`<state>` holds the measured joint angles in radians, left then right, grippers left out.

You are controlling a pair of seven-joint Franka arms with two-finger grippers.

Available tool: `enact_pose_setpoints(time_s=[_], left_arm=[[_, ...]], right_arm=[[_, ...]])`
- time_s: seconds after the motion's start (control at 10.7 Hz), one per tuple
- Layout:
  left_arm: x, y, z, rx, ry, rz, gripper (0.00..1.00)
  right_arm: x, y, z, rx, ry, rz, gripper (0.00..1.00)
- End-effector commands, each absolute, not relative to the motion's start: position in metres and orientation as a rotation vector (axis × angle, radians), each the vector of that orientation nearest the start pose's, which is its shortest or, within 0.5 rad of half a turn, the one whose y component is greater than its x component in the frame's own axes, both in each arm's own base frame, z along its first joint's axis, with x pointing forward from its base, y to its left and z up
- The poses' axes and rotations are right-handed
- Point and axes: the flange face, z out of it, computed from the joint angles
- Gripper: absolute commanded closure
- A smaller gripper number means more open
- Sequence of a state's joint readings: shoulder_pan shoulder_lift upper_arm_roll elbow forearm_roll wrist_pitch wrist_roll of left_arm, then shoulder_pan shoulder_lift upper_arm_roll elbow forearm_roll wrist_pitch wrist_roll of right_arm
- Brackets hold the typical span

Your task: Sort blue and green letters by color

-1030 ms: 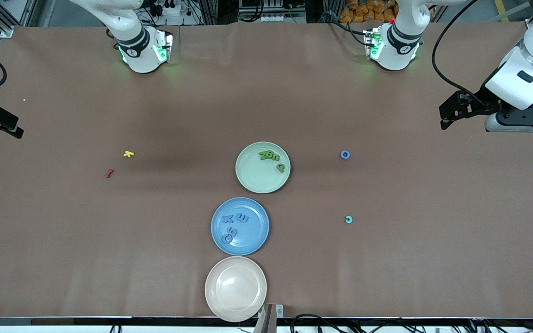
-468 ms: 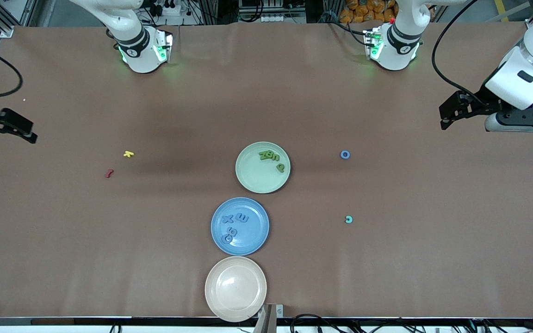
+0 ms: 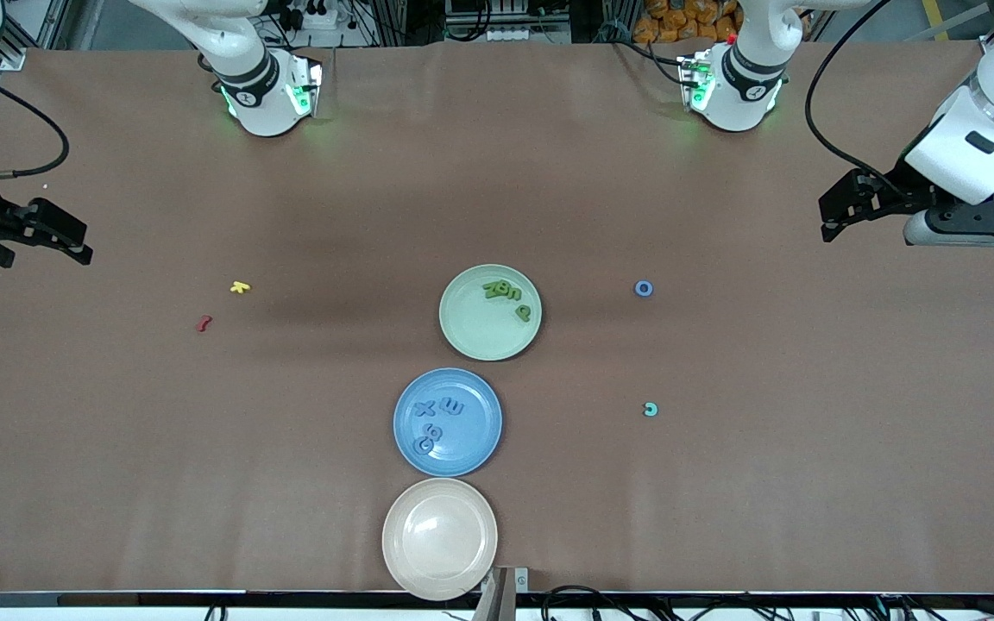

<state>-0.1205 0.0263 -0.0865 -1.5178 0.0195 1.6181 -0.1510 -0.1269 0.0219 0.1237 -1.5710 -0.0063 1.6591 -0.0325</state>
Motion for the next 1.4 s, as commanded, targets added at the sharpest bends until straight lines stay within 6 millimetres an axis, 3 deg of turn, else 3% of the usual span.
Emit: enact_pose_setpoints(time_s=[0.0,1.31], left_arm=[[0.5549,-0.1118,0.646,-3.164,0.099,-0.131,0.0],[0.5555,-0.1096,0.6462,-3.184,0.088,-0.129,0.0]], right_arm=[[0.5538,0.0015,0.6374,-3.154,-0.071,-0.12,0.0],[0.5488,-0.0005,0.646,-3.145,-0.075,-0.106,0.0]])
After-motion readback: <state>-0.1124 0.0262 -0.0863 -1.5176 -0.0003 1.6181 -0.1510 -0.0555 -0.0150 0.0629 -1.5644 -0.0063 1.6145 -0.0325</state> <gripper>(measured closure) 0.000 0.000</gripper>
